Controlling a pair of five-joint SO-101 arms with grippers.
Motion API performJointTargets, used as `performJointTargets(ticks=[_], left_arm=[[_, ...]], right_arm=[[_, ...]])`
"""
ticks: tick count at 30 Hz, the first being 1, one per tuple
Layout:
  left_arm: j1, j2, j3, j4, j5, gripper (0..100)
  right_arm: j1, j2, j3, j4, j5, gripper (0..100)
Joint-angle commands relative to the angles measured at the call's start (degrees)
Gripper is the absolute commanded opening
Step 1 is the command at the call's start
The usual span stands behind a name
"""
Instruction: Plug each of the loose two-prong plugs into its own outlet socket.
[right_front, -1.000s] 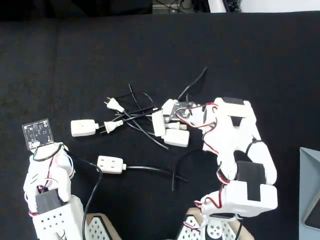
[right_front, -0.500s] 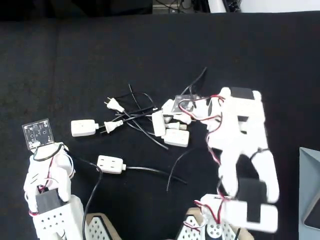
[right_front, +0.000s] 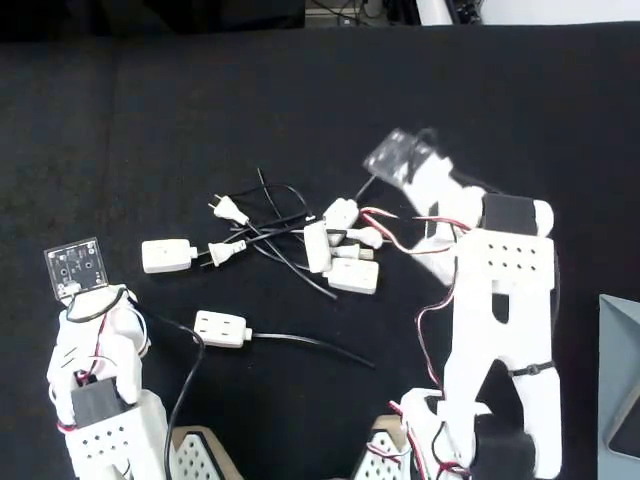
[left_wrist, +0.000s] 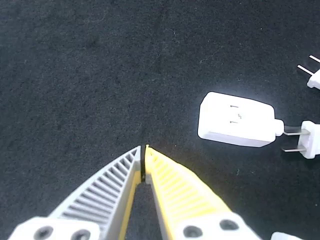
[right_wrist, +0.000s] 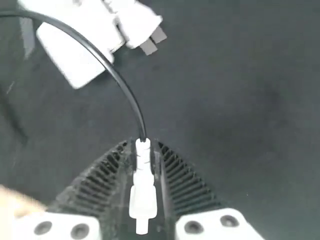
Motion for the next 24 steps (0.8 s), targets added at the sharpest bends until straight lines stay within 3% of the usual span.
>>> performJointTargets(ticks=[1, 5, 10, 19, 24], left_arm=[[-0.1, -0.3, 0.5, -1.0, 0.1, 3], [-0.1, -0.3, 0.5, -1.0, 0.1, 3], [-0.1, -0.3, 0.5, -1.0, 0.1, 3], [-0.1, -0.3, 0.5, -1.0, 0.1, 3], [-0.1, -0.3, 0.5, -1.0, 0.1, 3]], right_arm=[[1.1, -1.8, 2.5, -9.0, -8.5, 1.1], [1.2, -1.8, 13.1, -21.5, -12.8, 1.1], [1.5, -1.8, 24.7, -33.2, -12.7, 1.1], [1.1, -1.7, 26.8, -30.7, -13.4, 1.1], [-0.9, -1.7, 26.5, -30.8, -19.0, 1.2]])
